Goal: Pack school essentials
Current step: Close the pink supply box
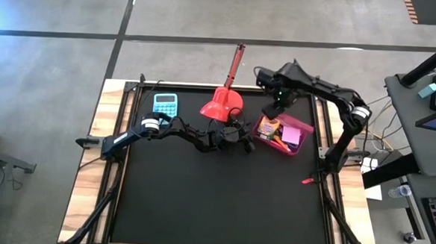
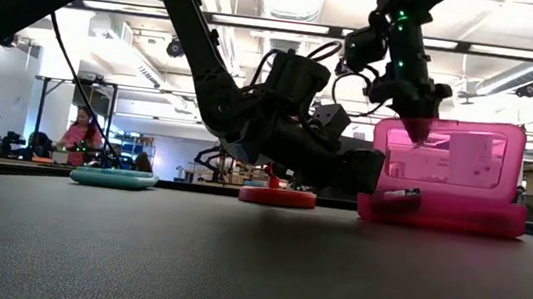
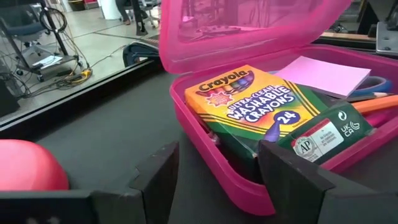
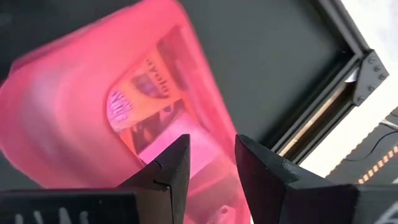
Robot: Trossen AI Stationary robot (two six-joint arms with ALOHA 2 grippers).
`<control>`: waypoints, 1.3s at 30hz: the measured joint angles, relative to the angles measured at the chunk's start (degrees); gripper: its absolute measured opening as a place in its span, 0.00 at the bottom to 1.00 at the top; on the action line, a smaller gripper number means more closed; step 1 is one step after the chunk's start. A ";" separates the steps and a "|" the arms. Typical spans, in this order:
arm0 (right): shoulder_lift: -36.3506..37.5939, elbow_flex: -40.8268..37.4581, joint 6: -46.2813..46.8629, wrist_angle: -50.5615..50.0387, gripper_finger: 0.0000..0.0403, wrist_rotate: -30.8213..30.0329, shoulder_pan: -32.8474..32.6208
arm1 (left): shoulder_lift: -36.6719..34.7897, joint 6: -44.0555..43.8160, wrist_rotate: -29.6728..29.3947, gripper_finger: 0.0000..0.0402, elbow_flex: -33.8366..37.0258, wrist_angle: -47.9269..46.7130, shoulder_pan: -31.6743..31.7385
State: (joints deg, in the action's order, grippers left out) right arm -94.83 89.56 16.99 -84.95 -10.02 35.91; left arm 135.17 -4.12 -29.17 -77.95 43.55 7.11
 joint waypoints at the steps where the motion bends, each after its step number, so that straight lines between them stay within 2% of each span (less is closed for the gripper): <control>1: 0.00 -0.67 0.07 0.03 0.30 0.00 -0.72 | -0.01 0.00 0.00 0.51 0.00 0.00 0.00; 6: 0.03 -5.34 2.59 1.51 0.29 -0.44 -2.77 | -0.68 0.00 0.21 0.51 0.30 -0.26 -0.48; 11: 0.07 -11.02 2.41 5.67 0.30 -0.22 -3.46 | -4.56 1.31 0.20 0.51 2.32 -3.67 -4.03; 16: 0.09 -16.21 1.92 9.94 0.31 -0.31 -3.40 | -9.62 5.61 0.76 0.51 3.40 -5.93 -8.30; 20: 0.09 -19.15 1.95 13.12 0.32 -0.02 -3.51 | -10.94 10.70 0.40 0.51 3.10 -3.95 -10.47; 23: 0.13 -20.48 2.01 14.47 0.32 -0.10 -3.94 | -10.79 13.86 0.58 0.51 3.10 1.21 -10.81; 27: 0.17 -21.07 2.10 15.06 0.31 -0.48 -4.87 | -8.64 13.50 0.55 0.51 2.86 7.14 -9.13; 34: 0.59 -20.91 2.67 15.28 0.31 -0.42 -5.28 | -4.14 6.23 2.44 0.51 0.86 8.17 -6.13; 39: 1.17 -21.00 2.83 15.67 0.31 0.15 -5.30 | -2.24 5.97 2.67 0.51 -0.33 8.08 -5.15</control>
State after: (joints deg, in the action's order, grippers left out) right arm -93.66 68.55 19.82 -69.28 -9.87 30.61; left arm 132.93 1.85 -26.50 -78.28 51.63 1.96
